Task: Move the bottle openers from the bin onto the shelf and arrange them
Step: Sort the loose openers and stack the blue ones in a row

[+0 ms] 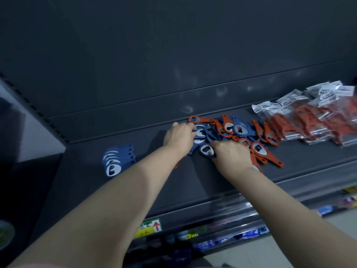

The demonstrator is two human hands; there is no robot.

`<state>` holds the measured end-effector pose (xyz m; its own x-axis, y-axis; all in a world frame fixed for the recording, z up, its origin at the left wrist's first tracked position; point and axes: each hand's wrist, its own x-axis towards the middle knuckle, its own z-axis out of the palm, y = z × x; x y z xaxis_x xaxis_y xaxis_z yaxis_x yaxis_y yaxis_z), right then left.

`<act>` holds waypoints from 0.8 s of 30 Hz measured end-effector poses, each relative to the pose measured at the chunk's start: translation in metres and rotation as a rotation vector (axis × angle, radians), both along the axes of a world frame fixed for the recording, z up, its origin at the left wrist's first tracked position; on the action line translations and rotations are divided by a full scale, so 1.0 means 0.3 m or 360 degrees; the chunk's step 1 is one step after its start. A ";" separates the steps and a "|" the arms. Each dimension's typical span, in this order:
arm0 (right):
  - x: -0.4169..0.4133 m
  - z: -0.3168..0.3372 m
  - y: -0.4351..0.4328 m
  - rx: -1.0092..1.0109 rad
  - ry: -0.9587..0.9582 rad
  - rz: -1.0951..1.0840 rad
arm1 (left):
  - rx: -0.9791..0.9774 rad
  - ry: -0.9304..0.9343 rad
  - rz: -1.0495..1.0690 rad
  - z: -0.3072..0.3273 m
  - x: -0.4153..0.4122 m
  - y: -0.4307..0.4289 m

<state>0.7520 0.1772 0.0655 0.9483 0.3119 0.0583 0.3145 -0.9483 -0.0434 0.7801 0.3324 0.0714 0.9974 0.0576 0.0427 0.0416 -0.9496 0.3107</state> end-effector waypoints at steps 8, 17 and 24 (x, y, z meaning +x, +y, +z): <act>0.023 -0.006 -0.027 0.0010 0.0315 0.0063 | 0.0137 0.0330 0.0159 0.010 0.005 -0.031; 0.030 0.035 -0.054 -0.0236 0.0495 0.0085 | 0.0063 0.0399 -0.0174 0.021 -0.030 0.006; 0.002 0.033 -0.088 -0.0107 0.0398 0.0059 | 0.0082 0.0287 -0.0061 -0.040 0.001 -0.062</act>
